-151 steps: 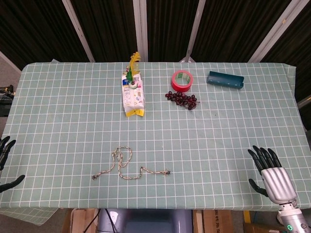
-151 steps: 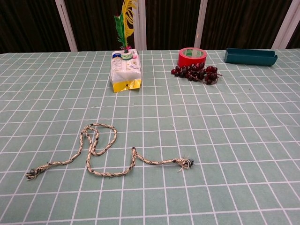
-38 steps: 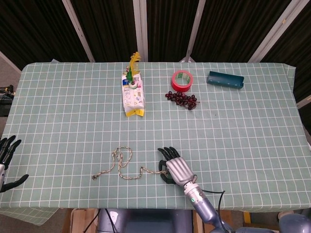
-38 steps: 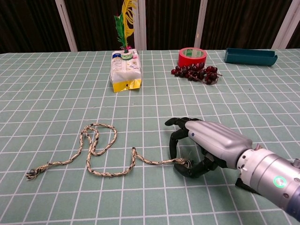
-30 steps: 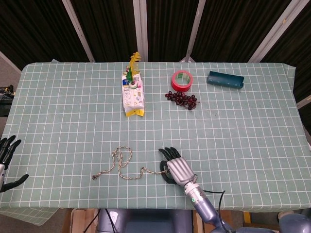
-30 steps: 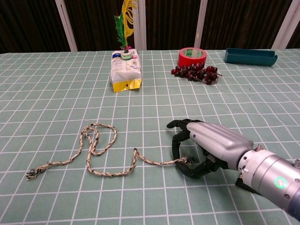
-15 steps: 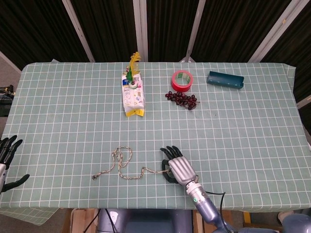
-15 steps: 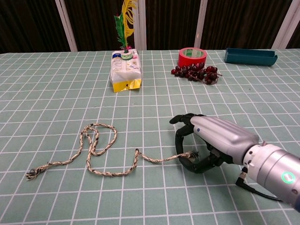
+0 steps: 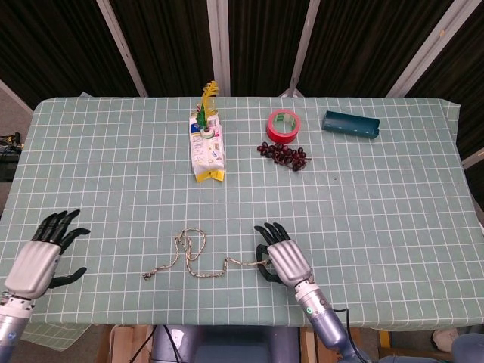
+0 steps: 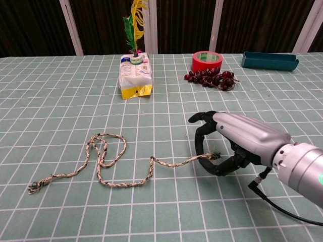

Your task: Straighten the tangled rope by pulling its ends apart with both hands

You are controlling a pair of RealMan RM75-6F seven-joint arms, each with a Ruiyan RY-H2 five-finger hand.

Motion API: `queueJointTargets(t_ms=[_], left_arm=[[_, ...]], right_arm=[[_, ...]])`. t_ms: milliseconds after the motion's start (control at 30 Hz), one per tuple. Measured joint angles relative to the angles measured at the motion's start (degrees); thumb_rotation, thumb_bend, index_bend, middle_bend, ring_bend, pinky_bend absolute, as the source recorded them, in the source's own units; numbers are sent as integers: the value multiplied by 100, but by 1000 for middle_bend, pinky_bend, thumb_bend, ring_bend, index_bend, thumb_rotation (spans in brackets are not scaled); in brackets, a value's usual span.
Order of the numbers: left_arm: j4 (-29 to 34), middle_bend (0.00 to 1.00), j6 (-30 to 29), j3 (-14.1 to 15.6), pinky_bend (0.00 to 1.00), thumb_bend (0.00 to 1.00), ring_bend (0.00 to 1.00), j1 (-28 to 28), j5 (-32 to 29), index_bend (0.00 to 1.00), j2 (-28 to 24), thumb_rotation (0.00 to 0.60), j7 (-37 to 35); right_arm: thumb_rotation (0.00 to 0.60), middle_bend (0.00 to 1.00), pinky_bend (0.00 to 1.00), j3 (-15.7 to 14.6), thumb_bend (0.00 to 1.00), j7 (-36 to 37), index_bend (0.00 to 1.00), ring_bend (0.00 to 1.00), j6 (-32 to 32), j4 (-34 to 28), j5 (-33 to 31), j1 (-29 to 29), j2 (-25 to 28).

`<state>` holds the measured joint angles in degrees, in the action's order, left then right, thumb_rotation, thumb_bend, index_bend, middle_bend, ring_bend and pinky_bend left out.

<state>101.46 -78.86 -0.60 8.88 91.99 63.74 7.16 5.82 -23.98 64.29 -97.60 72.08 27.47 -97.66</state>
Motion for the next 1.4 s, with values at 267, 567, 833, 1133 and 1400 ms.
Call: queueJointTargets(t_ms=[267, 567, 833, 1133, 1400], left_arm=[[420, 71, 727, -105, 0, 293, 0, 341, -890, 359, 656, 600, 962], [449, 69, 899, -133, 0, 261, 0, 477, -1490, 359, 1420, 600, 1637], [270, 72, 836, -88, 0, 261, 0, 508, -1638, 360, 2022, 600, 1871], [60, 86, 813, -111, 0, 273, 0, 606, -1826, 370, 2493, 600, 2204], [-128, 89, 815, -140, 0, 300, 0, 681, -2002, 382, 2801, 600, 2348]], right_arm=[[600, 138, 0, -9, 488, -95, 632, 0, 63, -164, -43, -2, 87], [600, 138, 0, -33, 489, -120, 634, 0, 115, -251, -77, -13, 159], [600, 138, 0, -79, 489, -150, 638, 0, 151, -279, -93, -29, 179], [600, 141, 0, -56, 489, -137, 642, 0, 192, -318, -121, -35, 241], [600, 141, 0, -50, 489, -124, 643, 0, 197, -328, -144, -29, 292]])
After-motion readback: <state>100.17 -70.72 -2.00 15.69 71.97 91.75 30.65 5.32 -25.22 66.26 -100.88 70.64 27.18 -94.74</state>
